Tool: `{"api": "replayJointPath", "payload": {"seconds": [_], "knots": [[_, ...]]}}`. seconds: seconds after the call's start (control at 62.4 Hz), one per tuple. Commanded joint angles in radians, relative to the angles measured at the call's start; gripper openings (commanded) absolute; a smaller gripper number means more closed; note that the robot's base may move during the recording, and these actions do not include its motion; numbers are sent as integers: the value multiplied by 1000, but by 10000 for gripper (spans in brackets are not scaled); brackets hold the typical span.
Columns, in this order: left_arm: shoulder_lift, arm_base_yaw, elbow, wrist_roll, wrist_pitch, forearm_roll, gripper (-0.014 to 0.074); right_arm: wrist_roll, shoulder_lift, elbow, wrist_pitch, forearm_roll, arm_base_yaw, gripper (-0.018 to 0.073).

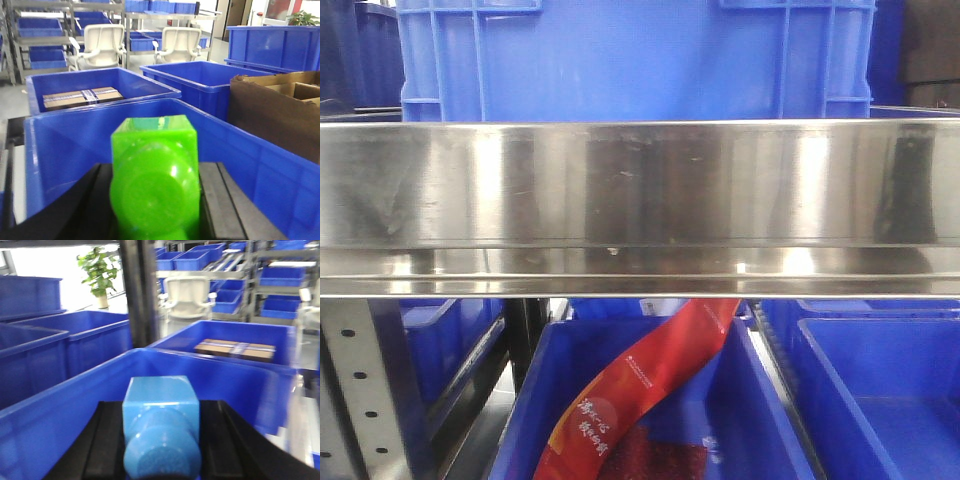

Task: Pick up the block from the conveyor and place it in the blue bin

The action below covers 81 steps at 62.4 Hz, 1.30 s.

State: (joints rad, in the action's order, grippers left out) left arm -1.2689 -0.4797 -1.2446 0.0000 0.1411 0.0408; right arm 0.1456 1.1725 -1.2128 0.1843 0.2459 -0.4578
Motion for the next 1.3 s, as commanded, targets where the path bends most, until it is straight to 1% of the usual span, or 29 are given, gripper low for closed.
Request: {"api": "replayJointPath", "payload": {"seconds": [0.0, 0.176, 0.337, 0.369, 0.401, 0.433, 0.513, 0.529, 0.577, 0.593, 0.641, 0.689, 0.738, 0.786, 0.818, 0.882, 0.914, 0.978, 1.042, 1.058, 1.09, 1.106, 1.17, 1.235, 1.251, 1.283], "knots": [[-49, -2, -50, 0, -24, 20, -111, 2, 60, -37, -44, 1, -18, -162], [-134, -2, -116, 0, -24, 25, -111, 2, 174, -57, -100, 1, -22, -162], [-174, -2, -121, 0, -16, 25, -111, 2, 228, -57, -113, 1, -22, -158], [-179, -2, -121, 0, -7, 27, -109, 2, 237, -57, -113, 1, -22, -148], [-182, -2, -121, 0, -2, 27, -104, 2, 244, -57, -111, 1, -22, -120], [-184, -2, -121, 0, -1, 27, -82, 2, 249, -57, -111, 1, -22, -76], [-184, -2, -121, 0, -1, 27, 18, 2, 261, -57, -111, 1, -22, 78], [-184, -2, -121, 0, -1, 27, 57, 2, 260, -57, -111, 1, -22, 131], [-184, -2, -121, 0, -1, 27, 146, 2, 263, -57, -111, 1, -22, 236], [-184, -2, -121, 0, -1, 27, 192, 2, 264, -57, -111, 1, -22, 285], [-184, -2, -121, 0, -1, 27, 297, 2, 264, -57, -111, 1, -22, 374], [-184, -2, -121, 0, -1, 24, 388, 2, 264, -57, -111, -4, -22, 420], [-184, -2, -121, 0, 2, 20, 456, 2, 264, -57, -111, -14, -22, 424], [-184, -2, -121, 0, 6, 17, 490, 2, 264, -57, -111, -16, -22, 423], [-184, -2, -121, 0, 8, 17, 496, 2, 262, -57, -111, -16, -22, 423], [-184, -2, -121, 0, 8, 17, 496, 2, 255, -59, -105, -16, -22, 419], [-178, -2, -121, 0, 8, 17, 493, 2, 246, -61, -93, -16, -22, 400], [-159, -2, -121, 0, 11, 17, 459, 2, 221, -68, -62, -16, -22, 315], [-133, -2, -121, 0, 25, 17, 363, 2, 191, -69, -35, -16, -22, 176], [-128, -2, -121, 0, 30, 17, 321, 2, 181, -69, -28, -16, -22, 123], [-118, -2, -121, 0, 39, 17, 260, 2, 171, -69, -26, -16, -22, 50], [-113, -2, -121, 0, 43, 17, 213, 2, 166, -69, -26, -16, -22, -3], [-112, -2, -121, 0, 40, 17, 52, 2, 160, -69, -66, -16, -22, -173], [-115, 1, -121, 0, 35, 17, -71, 2, 160, -69, -115, -12, -22, -160], [-115, 4, -121, 0, 35, 17, -116, 2, 160, -69, -120, -12, -22, -160], [-115, 9, -121, 0, 37, 9, -111, 2, 160, -69, -122, -12, -22, -161]]}}
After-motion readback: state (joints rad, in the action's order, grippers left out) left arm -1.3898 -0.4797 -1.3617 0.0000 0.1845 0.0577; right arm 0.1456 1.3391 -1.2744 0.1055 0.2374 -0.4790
